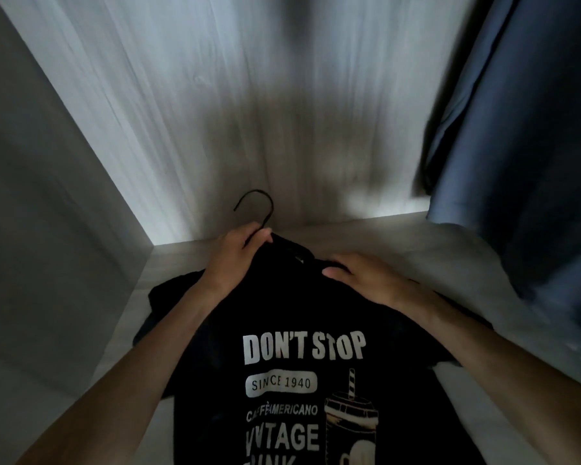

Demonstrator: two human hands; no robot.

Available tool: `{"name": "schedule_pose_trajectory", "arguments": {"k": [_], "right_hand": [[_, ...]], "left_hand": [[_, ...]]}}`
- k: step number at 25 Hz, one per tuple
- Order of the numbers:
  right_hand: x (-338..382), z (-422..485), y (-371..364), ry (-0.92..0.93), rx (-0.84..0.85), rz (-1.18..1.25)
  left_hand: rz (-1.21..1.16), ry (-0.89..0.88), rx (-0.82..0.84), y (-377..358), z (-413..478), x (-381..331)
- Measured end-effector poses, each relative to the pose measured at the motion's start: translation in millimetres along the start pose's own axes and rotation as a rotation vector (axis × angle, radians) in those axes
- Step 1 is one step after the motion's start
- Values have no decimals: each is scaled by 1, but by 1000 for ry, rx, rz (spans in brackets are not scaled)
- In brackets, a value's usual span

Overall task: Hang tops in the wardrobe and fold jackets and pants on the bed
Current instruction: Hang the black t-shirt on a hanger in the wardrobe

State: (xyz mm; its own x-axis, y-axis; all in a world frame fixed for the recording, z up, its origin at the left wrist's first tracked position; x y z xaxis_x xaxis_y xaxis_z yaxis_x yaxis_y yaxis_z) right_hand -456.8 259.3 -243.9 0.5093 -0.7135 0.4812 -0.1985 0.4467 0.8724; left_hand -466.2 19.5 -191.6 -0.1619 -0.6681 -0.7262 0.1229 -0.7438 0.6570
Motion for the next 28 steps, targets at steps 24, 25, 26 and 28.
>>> {"name": "schedule_pose_trajectory", "arguments": {"k": [24,25,26,28], "right_hand": [[225,-289,135,8,-1072,-874],[232,-304,140,-5,-1102,-880],[238,-319,146,-30,-1139,-883],[245,-344,156,-81,-1187,-886]], "left_hand": [[444,-587,-573,141,-233,-159],[434,-597,-599,148,-243,-168],[417,-618,-612,153,-251,-176],[414,-654,-594,156,-259,-186]]}}
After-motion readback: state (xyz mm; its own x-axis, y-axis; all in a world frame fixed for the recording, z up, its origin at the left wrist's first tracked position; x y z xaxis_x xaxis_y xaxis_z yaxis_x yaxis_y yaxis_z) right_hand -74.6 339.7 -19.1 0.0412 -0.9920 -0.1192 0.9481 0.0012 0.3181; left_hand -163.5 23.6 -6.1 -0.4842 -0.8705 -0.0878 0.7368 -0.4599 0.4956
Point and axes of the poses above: each hand's wrist, its own z-axis towards the middle knuckle, its own y-axis out of the back of the hand, x = y × z, the point moved 4 cm from there along z, towards the middle knuckle, and after that the axes turned 10 degrees about y, right-handed, at the moved point
